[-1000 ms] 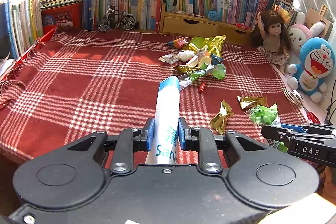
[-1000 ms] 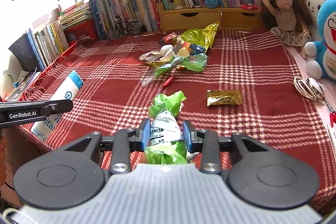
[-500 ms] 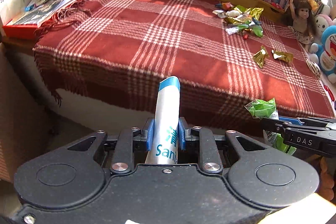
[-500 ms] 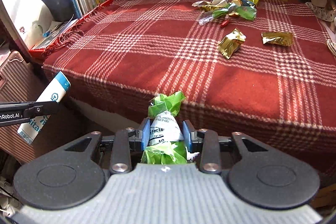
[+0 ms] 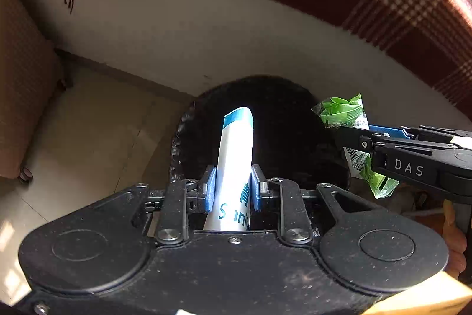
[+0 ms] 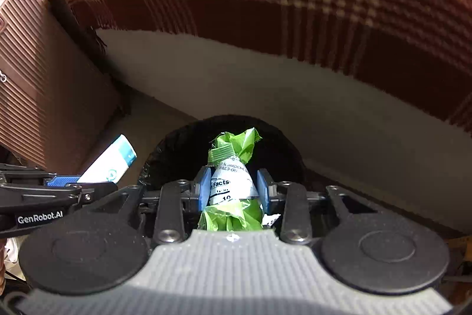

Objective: Collect trash
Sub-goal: 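Carry both held items over the black trash bin and release them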

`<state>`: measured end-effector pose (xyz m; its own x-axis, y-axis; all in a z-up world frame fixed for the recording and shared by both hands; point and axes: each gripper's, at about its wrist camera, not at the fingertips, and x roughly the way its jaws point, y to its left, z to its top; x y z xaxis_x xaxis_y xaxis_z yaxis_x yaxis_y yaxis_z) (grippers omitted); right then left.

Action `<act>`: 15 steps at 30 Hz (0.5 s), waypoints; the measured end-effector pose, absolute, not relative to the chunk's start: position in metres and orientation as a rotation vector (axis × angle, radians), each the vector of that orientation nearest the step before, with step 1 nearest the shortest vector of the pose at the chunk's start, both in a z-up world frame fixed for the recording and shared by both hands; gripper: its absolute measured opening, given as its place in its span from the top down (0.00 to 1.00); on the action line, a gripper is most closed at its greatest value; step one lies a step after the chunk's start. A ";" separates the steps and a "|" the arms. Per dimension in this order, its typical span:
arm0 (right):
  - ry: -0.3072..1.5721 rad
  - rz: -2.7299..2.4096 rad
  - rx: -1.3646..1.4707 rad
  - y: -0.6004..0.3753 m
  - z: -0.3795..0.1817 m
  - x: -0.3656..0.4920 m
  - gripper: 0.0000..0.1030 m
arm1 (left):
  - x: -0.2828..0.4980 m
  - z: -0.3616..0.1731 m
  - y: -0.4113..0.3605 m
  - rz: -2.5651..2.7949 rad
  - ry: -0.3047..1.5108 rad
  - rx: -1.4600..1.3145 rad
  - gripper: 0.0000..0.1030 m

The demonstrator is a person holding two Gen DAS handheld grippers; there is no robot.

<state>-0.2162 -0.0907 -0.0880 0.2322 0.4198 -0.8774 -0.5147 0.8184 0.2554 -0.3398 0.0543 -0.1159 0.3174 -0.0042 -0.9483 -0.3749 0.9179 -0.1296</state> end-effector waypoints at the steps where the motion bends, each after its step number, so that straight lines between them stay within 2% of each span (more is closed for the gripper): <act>1: 1.187 0.643 -0.099 -0.089 -0.098 -0.217 0.62 | -0.339 -0.130 0.053 0.249 1.245 -0.360 0.78; 9: 1.384 0.593 -0.099 -0.080 -0.188 -0.207 0.61 | -0.326 -0.212 0.044 0.262 1.311 -0.399 0.76; 11: 1.399 0.597 -0.122 -0.076 -0.199 -0.204 0.61 | -0.324 -0.223 0.044 0.272 1.317 -0.387 0.72; 12: 1.403 0.603 -0.133 -0.075 -0.203 -0.204 0.61 | -0.320 -0.228 0.046 0.280 1.325 -0.381 0.67; 14: 1.405 0.621 -0.144 -0.073 -0.205 -0.204 0.57 | -0.317 -0.232 0.046 0.299 1.334 -0.368 0.60; 15: 1.402 0.627 -0.149 -0.072 -0.205 -0.204 0.46 | -0.316 -0.233 0.046 0.311 1.335 -0.358 0.56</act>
